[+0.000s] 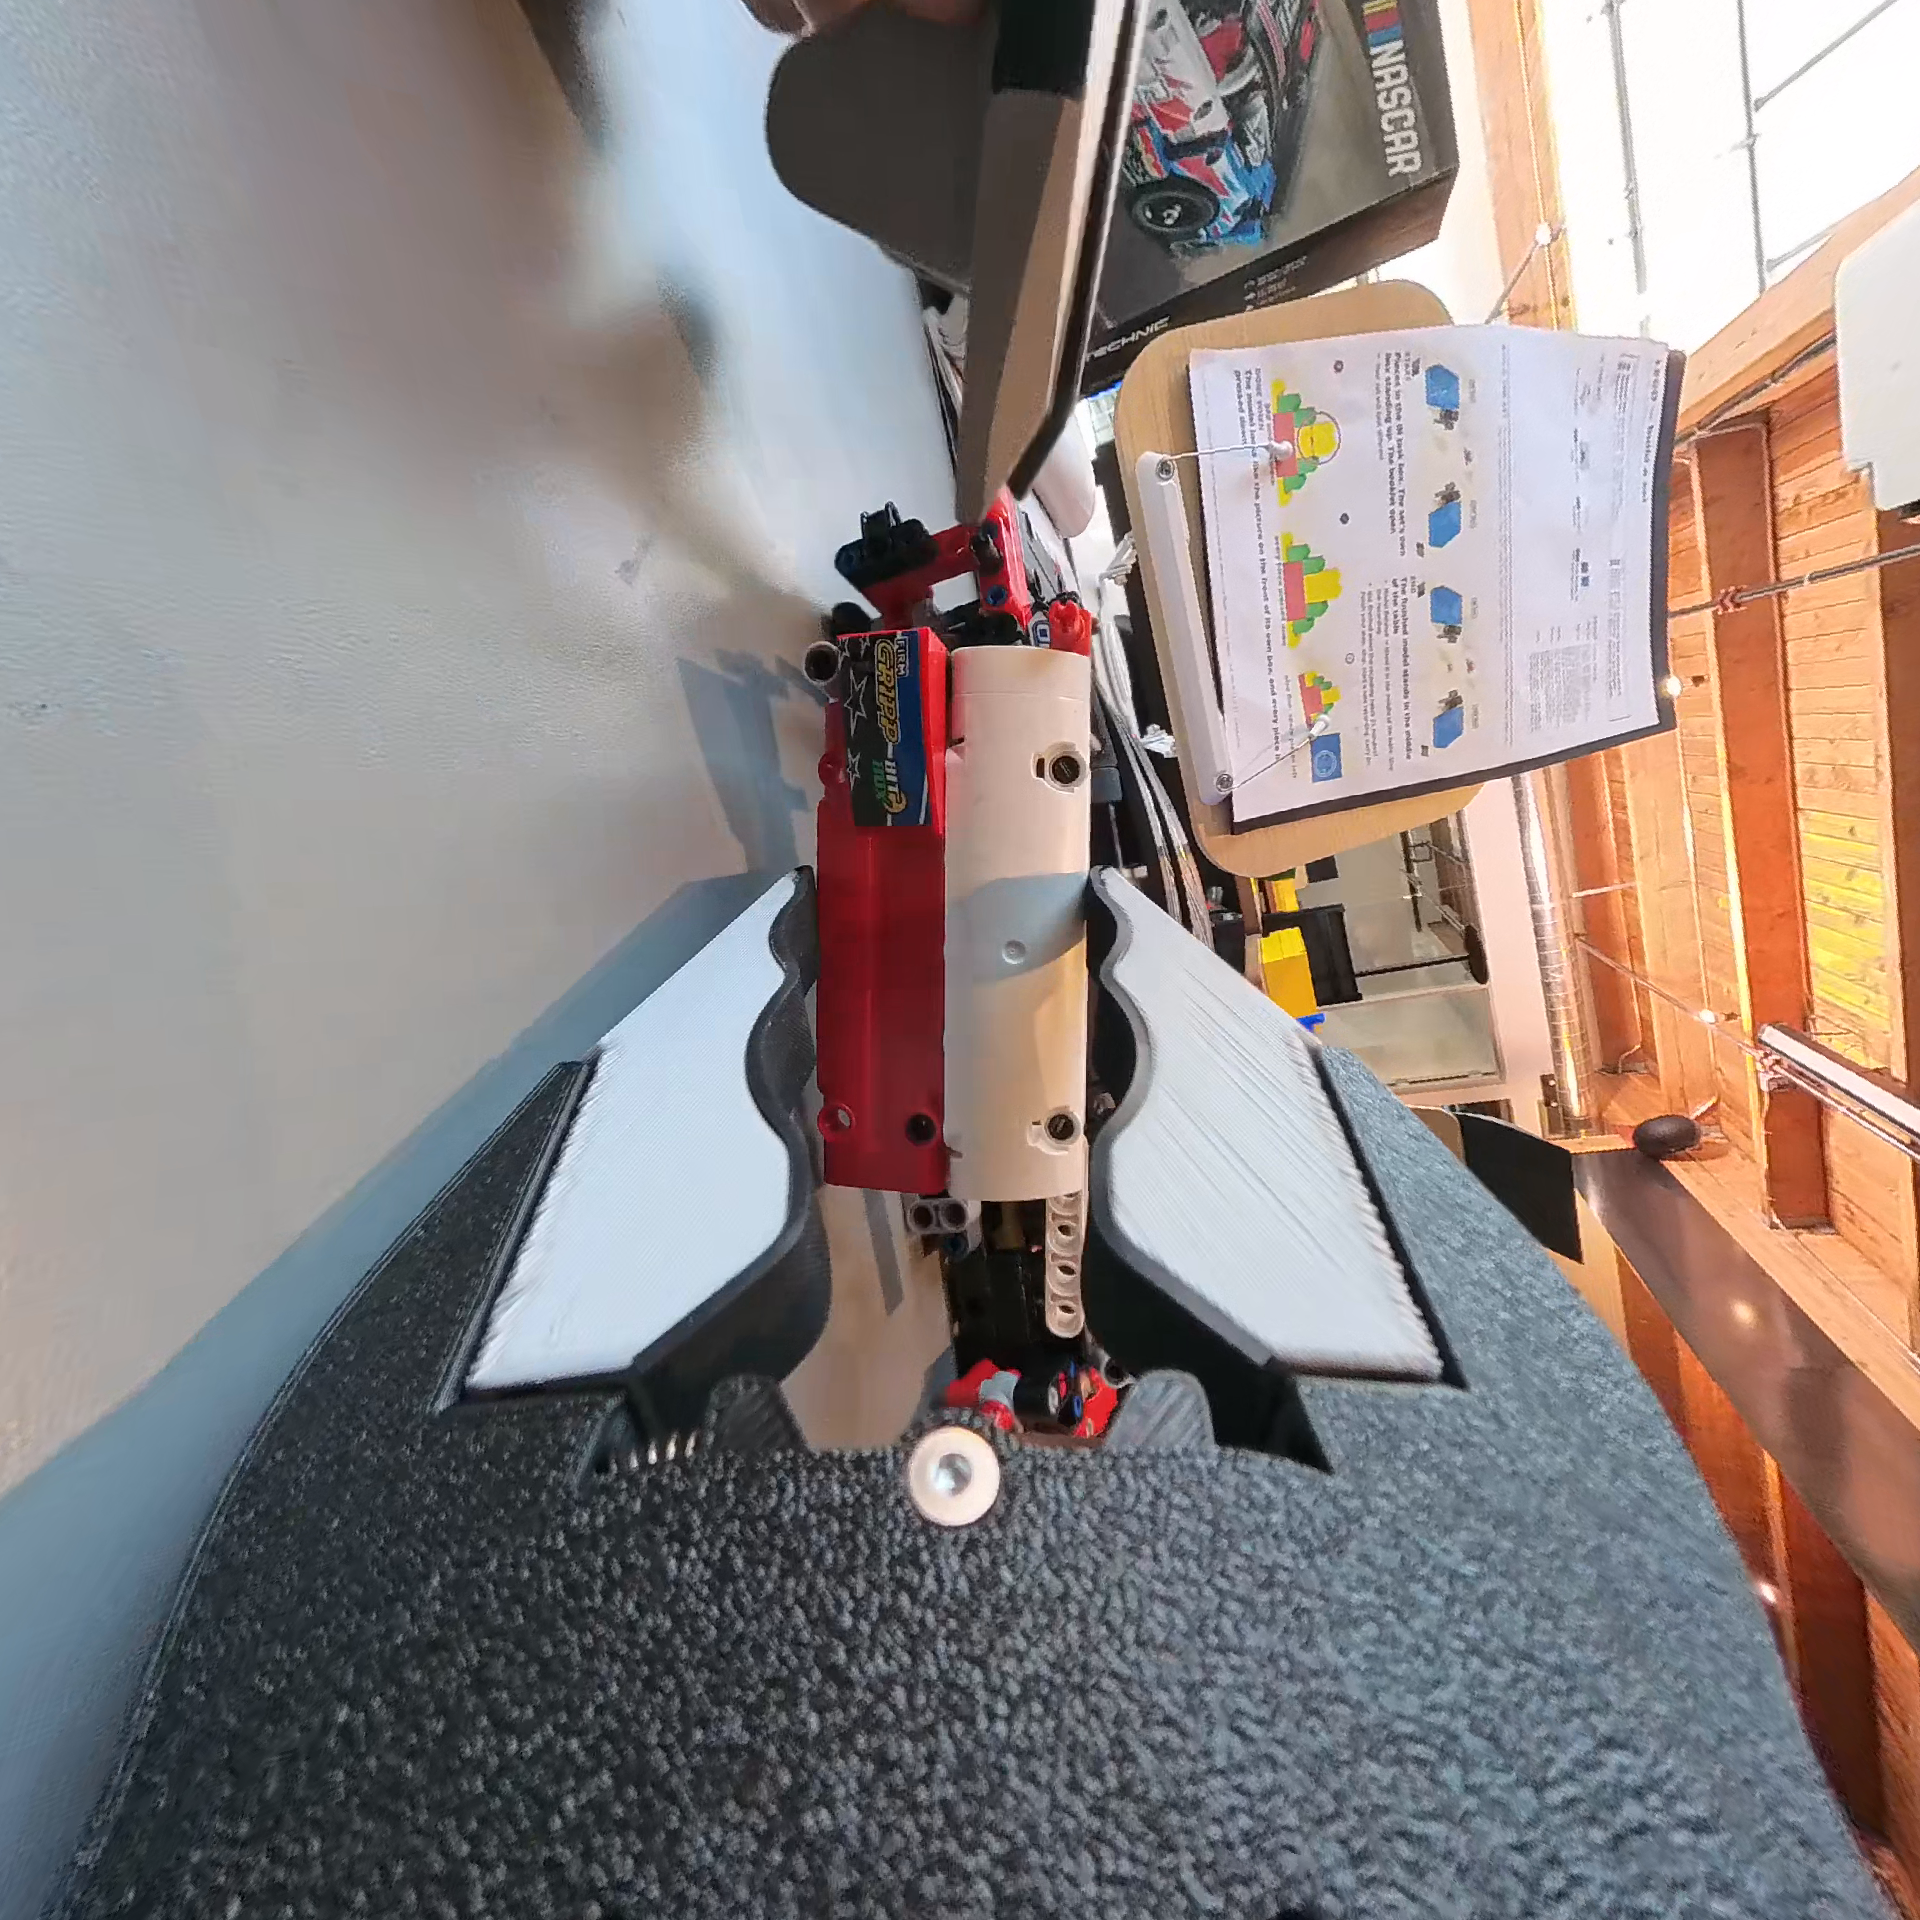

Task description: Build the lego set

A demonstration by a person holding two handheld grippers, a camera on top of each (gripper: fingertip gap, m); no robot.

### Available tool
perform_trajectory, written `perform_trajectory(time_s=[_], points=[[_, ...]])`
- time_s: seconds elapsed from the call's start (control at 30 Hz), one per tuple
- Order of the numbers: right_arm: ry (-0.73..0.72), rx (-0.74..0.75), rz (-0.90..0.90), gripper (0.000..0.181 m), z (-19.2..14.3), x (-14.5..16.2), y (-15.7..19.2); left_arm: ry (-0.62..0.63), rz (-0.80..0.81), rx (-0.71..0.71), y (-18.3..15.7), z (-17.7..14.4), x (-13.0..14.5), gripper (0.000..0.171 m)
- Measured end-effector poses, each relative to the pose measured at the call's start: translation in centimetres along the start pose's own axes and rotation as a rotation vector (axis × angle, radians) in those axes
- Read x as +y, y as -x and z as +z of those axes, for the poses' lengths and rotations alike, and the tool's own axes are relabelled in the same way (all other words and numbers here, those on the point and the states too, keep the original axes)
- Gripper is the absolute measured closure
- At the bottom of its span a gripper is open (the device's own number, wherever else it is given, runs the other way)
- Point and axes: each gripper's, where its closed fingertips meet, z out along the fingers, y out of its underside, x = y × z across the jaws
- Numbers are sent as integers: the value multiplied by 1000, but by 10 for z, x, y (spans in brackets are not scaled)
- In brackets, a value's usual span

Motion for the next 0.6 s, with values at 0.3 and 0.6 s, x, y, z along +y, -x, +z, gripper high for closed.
perform_trajectory(time_s=[0.3, 0.6], points=[[35, -57, -19, 132, -9, 8, 4, 86, 294, 4, -25, -7, -30, 115], [58, -74, 0, 131, -16, 15, 3, 315, 648, -54, -27, 30, -20, 129]])
